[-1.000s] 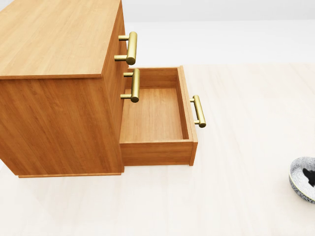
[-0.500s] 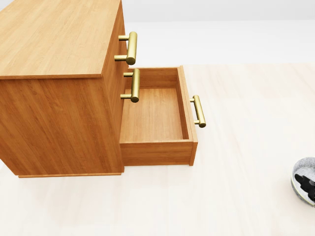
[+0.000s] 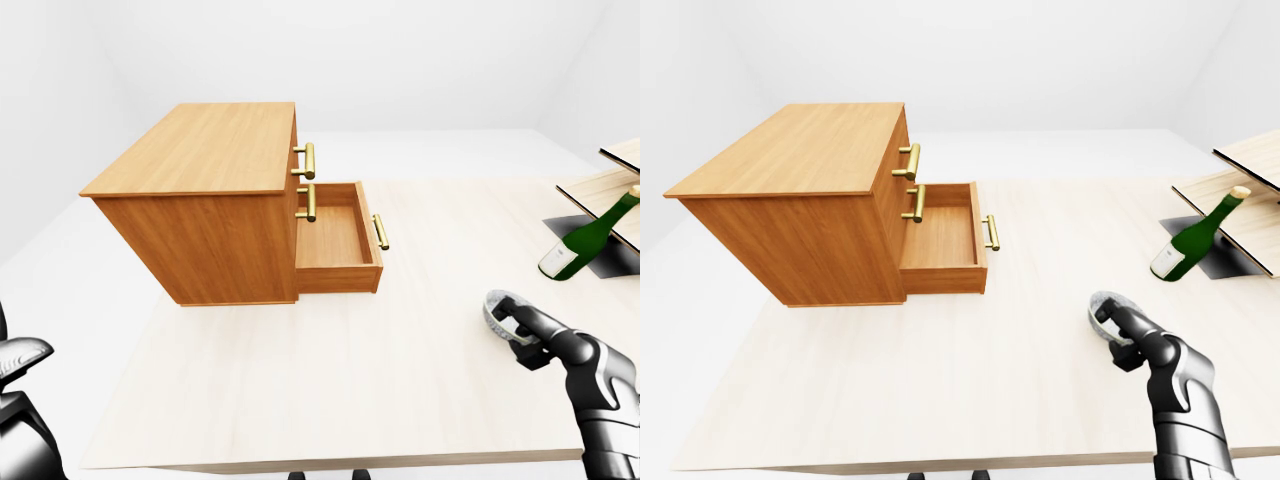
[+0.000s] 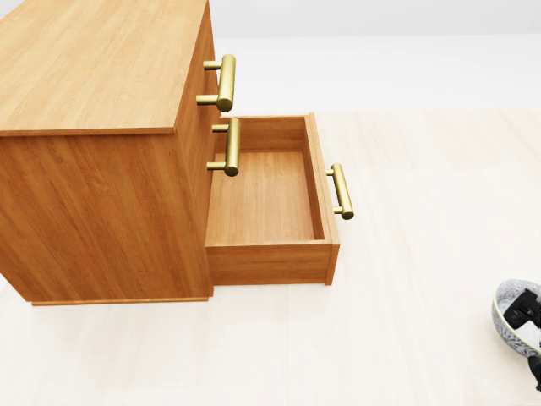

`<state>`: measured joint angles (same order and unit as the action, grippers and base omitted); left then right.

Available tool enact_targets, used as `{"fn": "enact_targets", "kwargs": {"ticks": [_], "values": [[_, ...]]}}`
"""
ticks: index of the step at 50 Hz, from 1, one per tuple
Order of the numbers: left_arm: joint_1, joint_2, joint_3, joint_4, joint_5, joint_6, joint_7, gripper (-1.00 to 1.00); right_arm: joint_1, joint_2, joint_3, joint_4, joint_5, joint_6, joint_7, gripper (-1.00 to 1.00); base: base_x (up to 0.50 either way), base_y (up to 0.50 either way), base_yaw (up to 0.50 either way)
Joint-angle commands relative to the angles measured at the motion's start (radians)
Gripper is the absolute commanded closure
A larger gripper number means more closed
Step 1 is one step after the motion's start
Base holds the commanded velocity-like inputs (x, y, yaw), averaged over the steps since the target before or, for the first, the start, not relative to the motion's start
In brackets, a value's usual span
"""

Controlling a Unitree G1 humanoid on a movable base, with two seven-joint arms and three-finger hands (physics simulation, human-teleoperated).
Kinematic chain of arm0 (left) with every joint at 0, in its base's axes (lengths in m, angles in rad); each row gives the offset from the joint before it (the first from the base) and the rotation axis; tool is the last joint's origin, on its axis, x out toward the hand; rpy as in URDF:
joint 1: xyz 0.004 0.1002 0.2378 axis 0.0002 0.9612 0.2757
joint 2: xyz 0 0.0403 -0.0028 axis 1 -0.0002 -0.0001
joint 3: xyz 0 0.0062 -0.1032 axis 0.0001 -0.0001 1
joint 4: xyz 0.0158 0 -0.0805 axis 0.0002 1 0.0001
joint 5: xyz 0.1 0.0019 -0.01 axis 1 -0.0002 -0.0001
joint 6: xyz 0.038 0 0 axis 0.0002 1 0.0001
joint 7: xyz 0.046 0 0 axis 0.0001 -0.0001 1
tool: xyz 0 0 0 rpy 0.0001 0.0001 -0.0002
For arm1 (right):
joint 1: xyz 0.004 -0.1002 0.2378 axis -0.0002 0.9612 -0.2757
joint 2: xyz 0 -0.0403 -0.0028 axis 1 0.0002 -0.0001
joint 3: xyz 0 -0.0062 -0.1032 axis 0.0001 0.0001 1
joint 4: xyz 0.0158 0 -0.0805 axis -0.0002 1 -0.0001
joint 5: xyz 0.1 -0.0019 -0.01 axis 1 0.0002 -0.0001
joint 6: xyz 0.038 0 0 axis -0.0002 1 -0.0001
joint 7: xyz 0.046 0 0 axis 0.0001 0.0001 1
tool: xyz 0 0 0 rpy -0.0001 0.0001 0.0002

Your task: Put the bowl on top of the cabinet.

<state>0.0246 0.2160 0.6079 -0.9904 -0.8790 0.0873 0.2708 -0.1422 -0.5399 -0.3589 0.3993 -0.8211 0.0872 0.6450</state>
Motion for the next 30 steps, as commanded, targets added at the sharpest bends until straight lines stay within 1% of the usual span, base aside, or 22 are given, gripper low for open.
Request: {"fn": "enact_targets", "kwargs": {"ticks": [1,4,7,8,9,13,15,16,18,20,21,23,24,30], "values": [[0.002,-0.002,-0.002,-0.003,0.003,0.0,-0.001,-1.0,0.098,0.065,0.021,0.039,0.043,0.0,0.04,1.0,0.0,0.0,0.0],[0.001,-0.001,0.0,-0.004,0.0,0.0,0.0,-1.0,0.092,0.064,0.023,0.04,0.046,0.0,0.041,1.0,0.0,0.0,0.0],[-0.002,0.003,0.003,-0.003,-0.006,0.0,0.005,-1.0,0.096,0.069,0.027,-0.022,0.033,0.0,0.053,1.0,0.0,0.0,0.0],[-0.002,0.002,0.002,-0.001,-0.004,0.0,0.003,-1.0,0.1,0.072,0.026,-0.09,0.02,0.0,0.053,1.0,0.0,0.0,0.0],[-0.002,0.002,0.002,-0.001,-0.004,0.0,0.003,-1.0,0.1,0.074,0.023,-0.097,0.015,0.0,0.053,1.0,0.0,0.0,0.0],[-0.001,0.004,0.007,-0.004,-0.012,0.0,0.007,-1.0,0.086,0.078,0.023,-0.356,-0.084,0.0,0.053,1.0,0.0,0.0,0.0],[0.0,0.005,0.008,-0.004,-0.015,0.0,0.006,-1.0,0.06,0.068,0.019,-0.455,-0.153,0.0,0.053,1.0,0.0,0.0,0.0],[-0.002,0.005,0.005,0.004,-0.008,0.0,0.004,-1.0,0.025,0.053,0.02,-0.521,-0.191,0.0,0.053,1.0,0.0,0.0,0.0],[-0.006,0.008,0.005,0.007,-0.009,0.0,0.007,-1.0,-0.014,0.059,0.02,-0.562,-0.233,0.0,0.053,1.0,0.0,0.0,0.0],[-0.007,0.011,0.01,0.005,-0.017,0.0,0.012,-1.0,-0.045,0.054,0.031,-0.585,-0.299,0.0,0.053,1.0,0.0,0.0,0.0],[-0.006,0.014,0.016,0.005,-0.024,0.0,0.013,-1.0,-0.085,0.043,0.046,-0.608,-0.343,0.0,0.053,1.0,0.0,0.0,0.0],[-0.007,0.018,0.021,0.004,-0.033,0.0,0.018,-1.0,-0.123,0.048,0.046,-0.625,-0.391,0.0,0.053,1.0,0.0,0.0,0.0],[-0.008,0.021,0.023,0.003,-0.038,0.0,0.023,-1.0,-0.16,0.038,0.056,-0.633,-0.426,0.0,0.053,1.0,0.0,0.0,0.0],[-0.009,0.018,0.01,0.011,-0.024,0.0,0.018,-1.0,-0.264,0.063,0.076,-0.657,-0.519,0.0,0.053,1.0,0.0,0.0,0.0]]}}
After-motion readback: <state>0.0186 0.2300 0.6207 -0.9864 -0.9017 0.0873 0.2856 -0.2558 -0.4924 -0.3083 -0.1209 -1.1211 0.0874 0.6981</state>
